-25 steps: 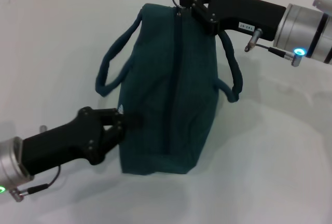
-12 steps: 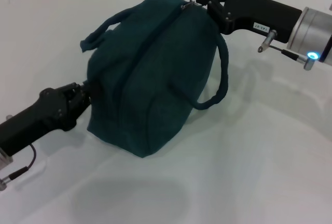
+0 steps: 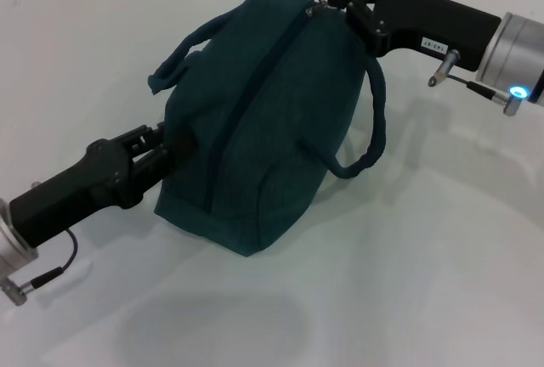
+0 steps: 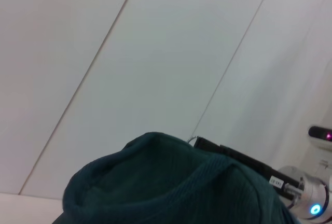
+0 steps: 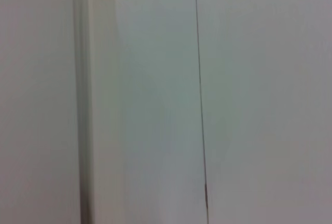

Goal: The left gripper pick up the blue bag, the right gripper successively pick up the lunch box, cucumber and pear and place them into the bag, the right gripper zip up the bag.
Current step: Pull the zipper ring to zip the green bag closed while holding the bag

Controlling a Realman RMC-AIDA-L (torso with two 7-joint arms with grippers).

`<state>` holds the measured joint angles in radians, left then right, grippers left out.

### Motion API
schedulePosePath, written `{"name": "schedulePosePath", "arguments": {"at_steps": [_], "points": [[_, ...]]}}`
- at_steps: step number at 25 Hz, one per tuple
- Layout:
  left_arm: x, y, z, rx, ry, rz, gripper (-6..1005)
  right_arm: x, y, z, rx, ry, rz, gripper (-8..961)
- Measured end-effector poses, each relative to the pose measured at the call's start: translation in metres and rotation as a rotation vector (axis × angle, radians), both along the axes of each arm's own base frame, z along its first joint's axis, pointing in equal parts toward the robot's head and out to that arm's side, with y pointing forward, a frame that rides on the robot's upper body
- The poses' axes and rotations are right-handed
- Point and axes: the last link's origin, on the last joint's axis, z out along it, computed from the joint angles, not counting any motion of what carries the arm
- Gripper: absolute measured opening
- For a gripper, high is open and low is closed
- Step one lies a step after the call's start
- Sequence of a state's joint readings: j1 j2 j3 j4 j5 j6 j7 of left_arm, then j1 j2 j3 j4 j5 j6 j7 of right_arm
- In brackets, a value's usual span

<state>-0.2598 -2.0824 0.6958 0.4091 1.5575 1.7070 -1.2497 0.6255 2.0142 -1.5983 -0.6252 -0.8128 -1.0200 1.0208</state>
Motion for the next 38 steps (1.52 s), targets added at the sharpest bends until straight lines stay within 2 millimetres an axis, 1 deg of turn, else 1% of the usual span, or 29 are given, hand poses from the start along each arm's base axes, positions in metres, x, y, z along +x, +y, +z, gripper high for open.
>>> {"name": "schedulePosePath", "arguments": {"at_steps": [1, 4, 9, 12, 15, 19, 20, 24, 28, 30, 34, 38], "points": [[0.0, 0.0, 0.0, -0.001, -0.004, 0.0, 162, 0.0, 0.0, 0.0, 0.001, -0.002, 0.0, 10], [0.003, -0.002, -0.001, -0.009, -0.026, -0.004, 391, 0.001, 0.001, 0.001, 0.005, -0.004, 0.001, 11], [0.006, -0.006, 0.002, 0.001, -0.072, -0.021, 625, 0.002, 0.0, 0.003, 0.006, 0.005, 0.006, 11], [0.01, -0.009, 0.01, 0.032, -0.122, -0.047, 687, 0.003, 0.0, 0.004, 0.005, 0.006, 0.007, 11], [0.012, -0.008, 0.018, 0.058, -0.163, -0.052, 749, 0.003, 0.0, 0.004, 0.007, 0.004, 0.013, 10], [0.014, 0.005, 0.035, 0.097, -0.217, -0.032, 831, 0.002, -0.001, 0.004, 0.004, 0.006, 0.021, 10], [0.015, 0.013, 0.041, 0.109, -0.226, -0.019, 852, 0.002, -0.002, 0.004, 0.003, 0.006, 0.021, 10], [0.017, 0.047, 0.05, 0.076, -0.212, 0.063, 867, 0.003, -0.003, 0.003, 0.0, 0.008, 0.024, 10], [0.023, 0.078, 0.051, 0.015, -0.134, 0.107, 873, 0.003, -0.004, 0.002, -0.004, 0.01, 0.023, 10], [0.03, 0.091, 0.05, -0.04, -0.103, 0.104, 871, 0.004, -0.005, 0.001, -0.006, 0.01, 0.023, 10], [0.047, 0.106, 0.046, -0.152, -0.045, 0.08, 868, 0.004, -0.007, 0.0, -0.011, 0.012, 0.024, 10], [0.057, 0.112, 0.044, -0.244, -0.011, 0.094, 866, 0.004, -0.009, 0.0, -0.016, 0.017, 0.031, 11]]}}
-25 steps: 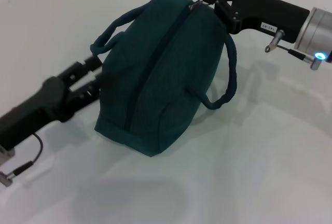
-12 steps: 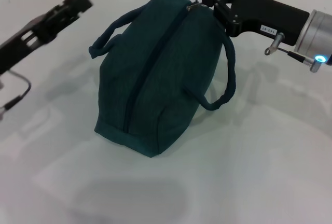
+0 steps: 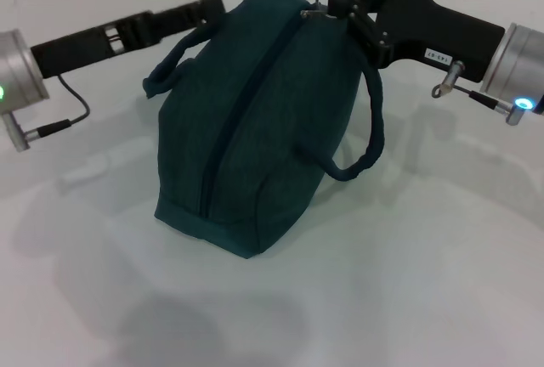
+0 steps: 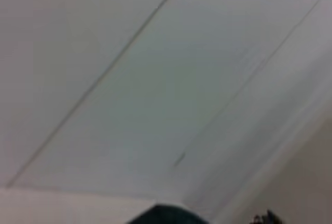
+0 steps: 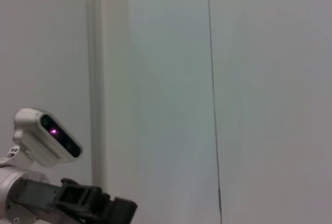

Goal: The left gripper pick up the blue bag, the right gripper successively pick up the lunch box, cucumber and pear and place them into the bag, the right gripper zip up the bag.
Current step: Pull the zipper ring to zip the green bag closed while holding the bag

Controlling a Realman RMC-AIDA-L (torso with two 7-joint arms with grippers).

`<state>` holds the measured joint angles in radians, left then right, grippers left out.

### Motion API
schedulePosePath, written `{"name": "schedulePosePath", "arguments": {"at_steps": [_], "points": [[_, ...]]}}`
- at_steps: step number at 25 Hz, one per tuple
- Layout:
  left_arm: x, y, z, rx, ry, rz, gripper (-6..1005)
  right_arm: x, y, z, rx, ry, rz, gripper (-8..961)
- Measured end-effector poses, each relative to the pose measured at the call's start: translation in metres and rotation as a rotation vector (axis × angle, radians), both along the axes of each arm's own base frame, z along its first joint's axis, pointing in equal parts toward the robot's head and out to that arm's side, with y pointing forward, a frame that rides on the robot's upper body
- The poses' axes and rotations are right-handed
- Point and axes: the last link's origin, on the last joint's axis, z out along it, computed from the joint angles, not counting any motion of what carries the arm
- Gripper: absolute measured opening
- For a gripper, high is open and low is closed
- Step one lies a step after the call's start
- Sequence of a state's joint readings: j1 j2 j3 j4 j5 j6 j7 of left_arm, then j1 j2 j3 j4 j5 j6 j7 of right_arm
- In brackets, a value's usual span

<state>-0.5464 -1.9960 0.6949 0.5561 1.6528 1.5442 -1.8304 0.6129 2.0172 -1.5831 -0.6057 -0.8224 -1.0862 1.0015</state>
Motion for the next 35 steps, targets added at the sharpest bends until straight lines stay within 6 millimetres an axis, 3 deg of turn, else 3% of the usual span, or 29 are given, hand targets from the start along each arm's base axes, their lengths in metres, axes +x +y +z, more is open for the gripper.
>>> {"name": "schedulePosePath", "arguments": {"at_steps": [19, 28, 31, 35], "points": [[0.023, 0.007, -0.016, -0.143, 0.036, -0.007, 837, 0.003, -0.003, 0.002, 0.013, 0.009, 0.014, 11], [0.018, 0.011, -0.018, -0.114, 0.052, 0.03, 818, 0.003, -0.003, 0.002, 0.013, 0.009, 0.015, 10], [0.017, 0.01, -0.02, -0.12, 0.061, 0.031, 625, 0.003, -0.003, 0.002, 0.013, 0.01, 0.016, 10], [0.016, 0.009, -0.021, -0.126, 0.067, 0.029, 538, 0.002, -0.003, 0.002, 0.012, 0.01, 0.016, 10]]}}
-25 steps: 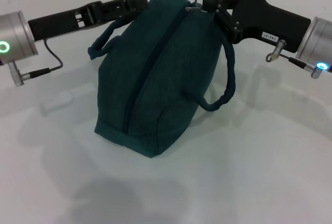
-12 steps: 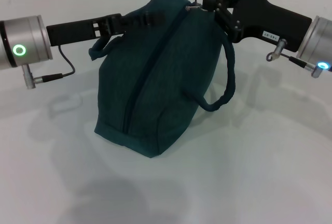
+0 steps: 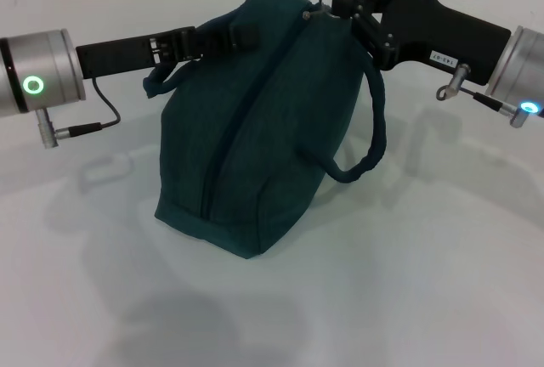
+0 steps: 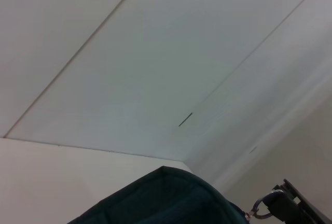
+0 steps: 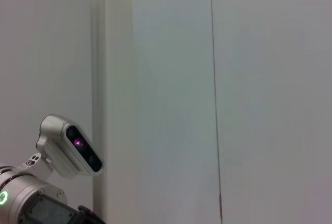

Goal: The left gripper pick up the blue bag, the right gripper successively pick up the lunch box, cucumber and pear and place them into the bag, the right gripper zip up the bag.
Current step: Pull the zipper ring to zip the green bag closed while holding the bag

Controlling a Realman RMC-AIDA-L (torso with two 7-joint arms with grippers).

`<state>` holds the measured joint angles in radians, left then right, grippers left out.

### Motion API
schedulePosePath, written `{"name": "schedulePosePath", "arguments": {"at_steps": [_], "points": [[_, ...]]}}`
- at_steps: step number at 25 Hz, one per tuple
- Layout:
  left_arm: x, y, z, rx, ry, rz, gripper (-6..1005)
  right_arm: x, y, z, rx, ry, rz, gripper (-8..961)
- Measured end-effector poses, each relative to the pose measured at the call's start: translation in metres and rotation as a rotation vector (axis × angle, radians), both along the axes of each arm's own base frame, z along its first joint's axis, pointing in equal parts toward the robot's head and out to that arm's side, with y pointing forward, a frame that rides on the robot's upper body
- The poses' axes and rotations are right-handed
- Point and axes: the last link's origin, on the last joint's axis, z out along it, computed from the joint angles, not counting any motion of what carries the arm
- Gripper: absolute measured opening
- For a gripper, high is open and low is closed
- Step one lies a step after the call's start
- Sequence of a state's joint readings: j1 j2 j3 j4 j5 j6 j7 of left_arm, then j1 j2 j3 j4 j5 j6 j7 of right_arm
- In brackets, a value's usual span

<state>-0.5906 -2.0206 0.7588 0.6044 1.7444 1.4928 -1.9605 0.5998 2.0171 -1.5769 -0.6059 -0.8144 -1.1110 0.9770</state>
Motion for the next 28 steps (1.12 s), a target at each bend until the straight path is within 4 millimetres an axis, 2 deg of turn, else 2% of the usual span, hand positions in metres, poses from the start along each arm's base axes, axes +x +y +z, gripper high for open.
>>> {"name": "schedulePosePath", "arguments": {"at_steps": [7, 13, 18, 28], "points": [[0.002, 0.0, 0.001, 0.012, -0.036, 0.008, 385, 0.0, 0.0, 0.0, 0.0, 0.0, -0.001, 11], [0.004, -0.003, -0.002, 0.012, -0.057, 0.001, 162, 0.002, -0.001, 0.0, 0.0, 0.002, -0.007, 11], [0.005, -0.006, -0.008, 0.003, -0.06, -0.003, 54, 0.003, -0.001, 0.004, 0.003, 0.024, -0.01, 11], [0.013, -0.017, -0.014, -0.013, -0.087, -0.085, 53, 0.011, 0.002, 0.019, -0.023, 0.112, -0.078, 10]]}}
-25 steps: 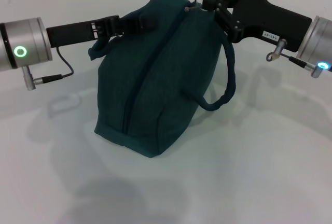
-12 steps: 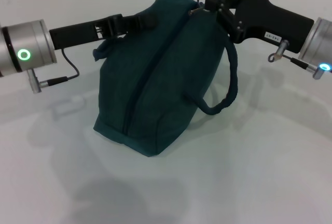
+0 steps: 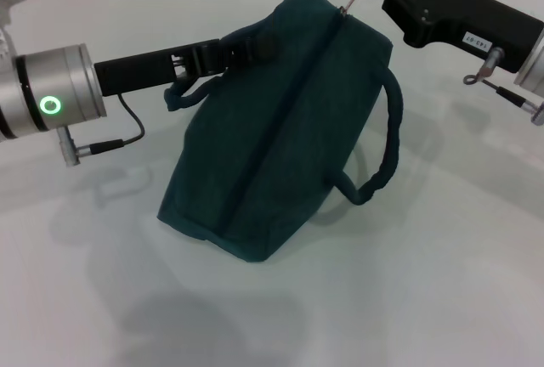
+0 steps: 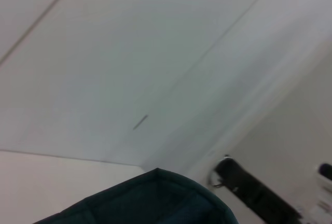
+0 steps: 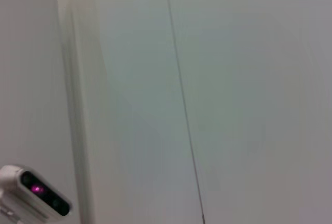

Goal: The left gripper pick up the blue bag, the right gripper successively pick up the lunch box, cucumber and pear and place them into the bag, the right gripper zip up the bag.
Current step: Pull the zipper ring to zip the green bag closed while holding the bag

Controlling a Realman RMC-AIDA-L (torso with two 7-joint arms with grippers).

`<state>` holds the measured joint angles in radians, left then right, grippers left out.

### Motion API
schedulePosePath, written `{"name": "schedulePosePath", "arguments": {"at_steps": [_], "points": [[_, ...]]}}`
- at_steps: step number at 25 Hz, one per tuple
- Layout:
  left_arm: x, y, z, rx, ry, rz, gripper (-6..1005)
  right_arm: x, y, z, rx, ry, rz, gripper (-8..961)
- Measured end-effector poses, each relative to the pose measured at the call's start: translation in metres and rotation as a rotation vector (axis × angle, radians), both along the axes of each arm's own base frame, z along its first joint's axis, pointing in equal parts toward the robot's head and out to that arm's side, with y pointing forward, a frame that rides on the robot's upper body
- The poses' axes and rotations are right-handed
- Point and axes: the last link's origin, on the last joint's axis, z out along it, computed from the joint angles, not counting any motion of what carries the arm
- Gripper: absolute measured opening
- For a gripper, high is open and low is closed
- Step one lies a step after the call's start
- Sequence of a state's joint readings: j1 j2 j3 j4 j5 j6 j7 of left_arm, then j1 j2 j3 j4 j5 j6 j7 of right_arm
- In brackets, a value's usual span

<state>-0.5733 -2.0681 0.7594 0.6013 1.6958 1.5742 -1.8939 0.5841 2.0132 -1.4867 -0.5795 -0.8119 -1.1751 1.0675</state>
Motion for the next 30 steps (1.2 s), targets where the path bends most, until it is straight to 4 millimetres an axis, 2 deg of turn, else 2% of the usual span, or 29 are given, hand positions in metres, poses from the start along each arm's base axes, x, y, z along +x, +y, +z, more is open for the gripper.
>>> {"name": "schedulePosePath", "arguments": {"at_steps": [14, 30], "points": [[0.015, -0.013, 0.0, 0.005, -0.051, -0.154, 54, 0.017, 0.005, 0.004, -0.115, 0.117, -0.176, 10], [0.029, -0.021, 0.011, 0.021, -0.157, -0.244, 53, 0.026, 0.004, 0.0, -0.148, 0.123, -0.229, 11]]}}
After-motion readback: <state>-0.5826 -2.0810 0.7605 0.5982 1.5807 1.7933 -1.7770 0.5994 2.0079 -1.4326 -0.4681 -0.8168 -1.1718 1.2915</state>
